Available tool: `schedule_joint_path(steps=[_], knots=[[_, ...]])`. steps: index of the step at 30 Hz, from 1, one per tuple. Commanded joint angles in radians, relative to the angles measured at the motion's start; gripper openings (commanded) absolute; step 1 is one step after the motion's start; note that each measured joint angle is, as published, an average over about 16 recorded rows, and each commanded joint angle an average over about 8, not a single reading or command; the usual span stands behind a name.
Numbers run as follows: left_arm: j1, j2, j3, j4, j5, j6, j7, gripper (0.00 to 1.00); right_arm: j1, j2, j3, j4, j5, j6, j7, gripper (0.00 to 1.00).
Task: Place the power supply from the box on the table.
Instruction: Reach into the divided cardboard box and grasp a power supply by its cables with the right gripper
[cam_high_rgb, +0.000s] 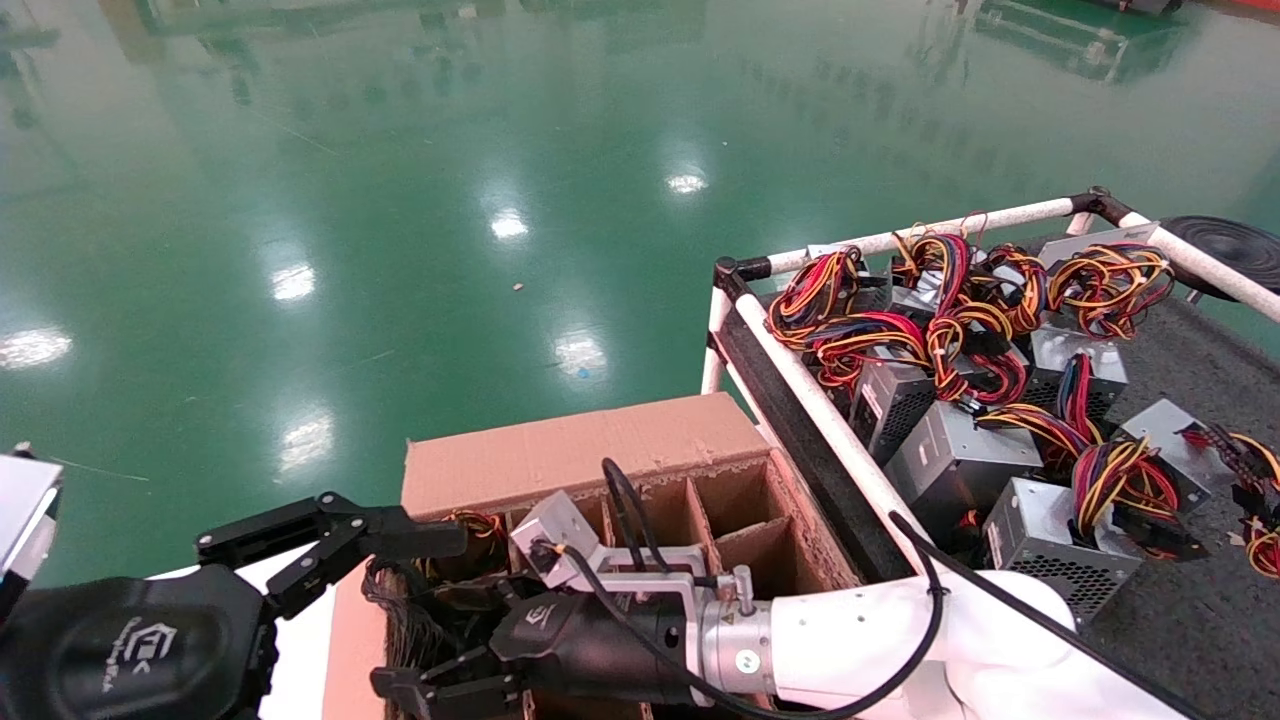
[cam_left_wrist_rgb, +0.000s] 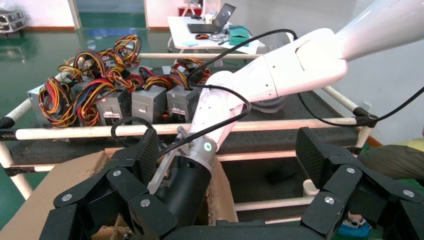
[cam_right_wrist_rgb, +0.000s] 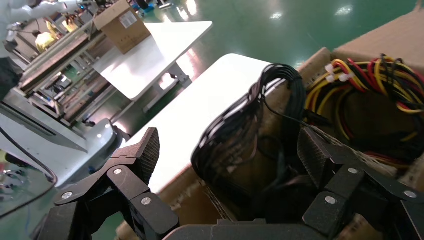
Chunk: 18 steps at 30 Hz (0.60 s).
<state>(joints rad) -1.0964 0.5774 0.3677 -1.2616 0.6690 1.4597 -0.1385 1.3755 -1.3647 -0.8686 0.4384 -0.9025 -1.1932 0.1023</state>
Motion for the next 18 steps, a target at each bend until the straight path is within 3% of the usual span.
schedule_joint_path(steps=[1,6,7,8,14,16,18], knots=[[0.0,0.0,0.0,0.0,0.0,0.0,0.0,1.0,-0.002,0.001,-0.017,0.019,0.019,0.012,0.016,1.0],[0.0,0.0,0.0,0.0,0.0,0.0,0.0,1.0,-0.007,0.002,-0.056,0.035,0.052,0.023,0.034,1.0],[0.0,0.0,0.0,0.0,0.0,0.0,0.0,1.0,-0.009,0.001,-0.064,0.039,0.058,0.027,0.036,0.95],[0.0,0.0,0.0,0.0,0.0,0.0,0.0,1.0,-0.01,0.001,-0.072,0.043,0.065,0.032,0.039,0.87],[0.0,0.0,0.0,0.0,0.0,0.0,0.0,1.0,-0.015,-0.001,-0.125,0.08,0.105,0.069,0.056,0.12],[0.0,0.0,0.0,0.0,0.0,0.0,0.0,1.0,-0.014,-0.001,-0.142,0.092,0.119,0.081,0.061,0.0],[0.0,0.0,0.0,0.0,0.0,0.0,0.0,1.0,-0.014,0.0,-0.158,0.101,0.132,0.091,0.064,0.0]])
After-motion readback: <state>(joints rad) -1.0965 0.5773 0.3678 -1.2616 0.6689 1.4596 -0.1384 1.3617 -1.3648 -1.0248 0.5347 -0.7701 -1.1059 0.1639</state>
